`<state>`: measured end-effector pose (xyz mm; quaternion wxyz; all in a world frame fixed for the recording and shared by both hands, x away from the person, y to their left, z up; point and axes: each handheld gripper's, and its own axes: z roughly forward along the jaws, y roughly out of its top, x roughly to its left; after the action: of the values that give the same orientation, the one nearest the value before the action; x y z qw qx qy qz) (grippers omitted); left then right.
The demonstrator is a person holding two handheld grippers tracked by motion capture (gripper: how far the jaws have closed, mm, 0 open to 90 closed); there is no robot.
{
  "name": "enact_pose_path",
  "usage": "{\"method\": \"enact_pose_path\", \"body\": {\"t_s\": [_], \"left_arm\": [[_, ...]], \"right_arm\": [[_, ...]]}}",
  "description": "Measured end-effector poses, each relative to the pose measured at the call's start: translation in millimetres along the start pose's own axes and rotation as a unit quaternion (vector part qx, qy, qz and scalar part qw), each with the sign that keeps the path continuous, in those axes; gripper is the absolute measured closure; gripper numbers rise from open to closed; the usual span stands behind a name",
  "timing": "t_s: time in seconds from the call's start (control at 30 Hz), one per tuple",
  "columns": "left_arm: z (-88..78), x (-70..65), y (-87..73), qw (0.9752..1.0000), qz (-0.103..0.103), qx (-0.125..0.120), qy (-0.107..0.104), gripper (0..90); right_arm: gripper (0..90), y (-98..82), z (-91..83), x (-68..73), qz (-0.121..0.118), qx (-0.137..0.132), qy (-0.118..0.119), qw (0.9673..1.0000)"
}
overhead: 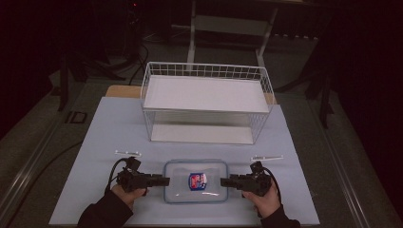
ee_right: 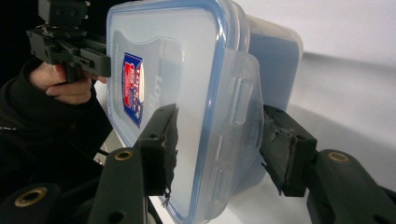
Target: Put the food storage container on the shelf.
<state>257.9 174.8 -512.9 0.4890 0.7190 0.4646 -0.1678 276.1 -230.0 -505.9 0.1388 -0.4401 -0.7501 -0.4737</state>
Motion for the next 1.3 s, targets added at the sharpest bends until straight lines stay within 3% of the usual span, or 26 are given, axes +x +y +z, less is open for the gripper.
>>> {"method": "enact_pose_path", "body": {"t_s": [0.3,0.67,1.13,1.3], "left_arm": [[3.0,-9.1,11.7,0.9995,0.025,-0.015,0.010,57.5],[3.3,-21.4,39.0,0.9967,0.065,-0.044,0.020,57.3],[17.5,-10.5,61.6,0.9942,0.081,-0.067,0.025,56.9],[27.0,-1.6,72.9,0.9929,0.081,-0.084,0.027,56.5]], "right_arm": [[48.9,5.8,-8.5,0.8,-0.013,-0.015,-0.009,0.9998],[48.6,30.7,-24.8,4.4,-0.049,-0.054,-0.023,0.9970],[48.7,53.4,-27.5,-10.2,-0.064,-0.074,-0.037,0.9945],[48.7,66.9,-26.6,-21.5,-0.072,-0.081,-0.043,0.9931]]}}
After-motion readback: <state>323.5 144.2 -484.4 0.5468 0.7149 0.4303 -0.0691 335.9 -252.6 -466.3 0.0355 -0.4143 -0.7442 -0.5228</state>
